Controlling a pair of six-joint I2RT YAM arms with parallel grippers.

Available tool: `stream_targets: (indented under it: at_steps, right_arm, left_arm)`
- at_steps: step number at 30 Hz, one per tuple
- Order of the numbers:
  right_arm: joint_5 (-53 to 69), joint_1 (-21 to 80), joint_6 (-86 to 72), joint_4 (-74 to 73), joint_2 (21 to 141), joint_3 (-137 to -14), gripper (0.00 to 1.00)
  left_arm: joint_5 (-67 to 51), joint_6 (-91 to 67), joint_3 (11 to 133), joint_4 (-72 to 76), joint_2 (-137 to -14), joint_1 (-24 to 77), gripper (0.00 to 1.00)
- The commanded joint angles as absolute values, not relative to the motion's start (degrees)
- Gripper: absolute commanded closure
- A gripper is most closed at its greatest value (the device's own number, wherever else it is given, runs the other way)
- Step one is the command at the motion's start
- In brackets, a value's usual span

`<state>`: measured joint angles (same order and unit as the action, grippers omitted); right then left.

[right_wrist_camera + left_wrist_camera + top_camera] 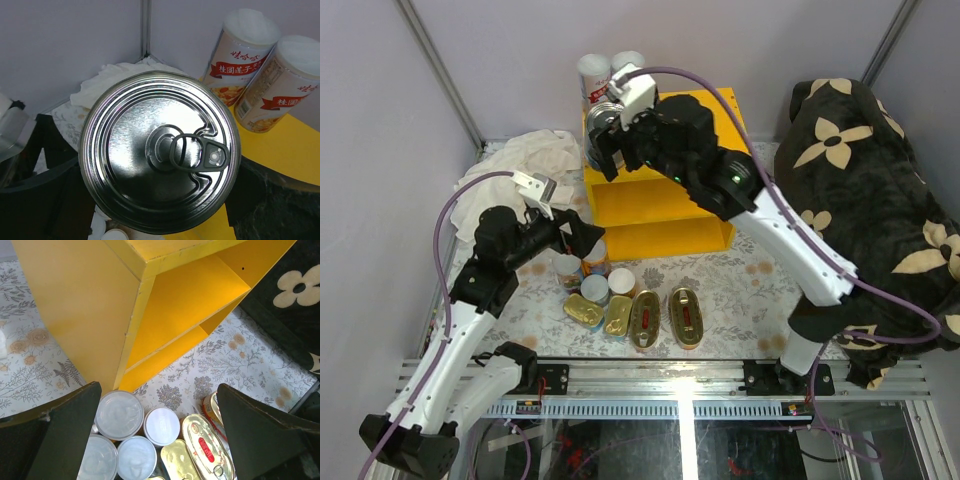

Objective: Place and organize the canned foods onto the counter
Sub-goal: Place the canned food on the counter.

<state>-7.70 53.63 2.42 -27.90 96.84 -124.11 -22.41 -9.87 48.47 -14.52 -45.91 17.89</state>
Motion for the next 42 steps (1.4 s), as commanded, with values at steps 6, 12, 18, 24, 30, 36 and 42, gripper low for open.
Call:
stream_targets:
  at_steps: [6, 12, 18, 24, 30, 36, 42]
  right_arm:
    - [-8.6, 48.3, 4.1, -23.5, 105.8, -135.8, 0.81]
    - [-7.8, 46.8, 2.9, -24.6, 108.3, -135.9, 0.74]
    - [-7.4, 45.9, 2.0, -24.3, 109.3, -135.1, 0.32]
    - [-7.7, 45.6, 1.7, -23.3, 110.3, -133.9, 0.07]
    - [-8.2, 45.5, 1.7, -22.8, 111.3, -133.9, 0.00]
    - [-9.0, 45.4, 1.6, -22.8, 112.3, -134.0, 0.01]
    - [-9.2, 45.4, 1.0, -18.9, 107.1, -126.3, 0.00]
  left_arm:
    - [-22.4, -10.1, 47.6, -14.4, -44.5, 17.5, 0.00]
    - [-22.7, -10.0, 47.9, -14.8, -45.5, 17.5, 0.00]
    - [-22.4, -9.9, 47.9, -15.3, -46.2, 17.5, 0.00]
    - [-22.7, -9.9, 48.1, -16.1, -46.9, 17.5, 0.00]
    - [-22.2, -9.7, 48.2, -16.1, -47.7, 17.5, 0.00]
    - [-22.1, -9.2, 49.3, -17.0, -49.9, 17.5, 0.00]
    - [-21.9, -9.0, 49.1, -16.7, -50.0, 17.4, 0.00]
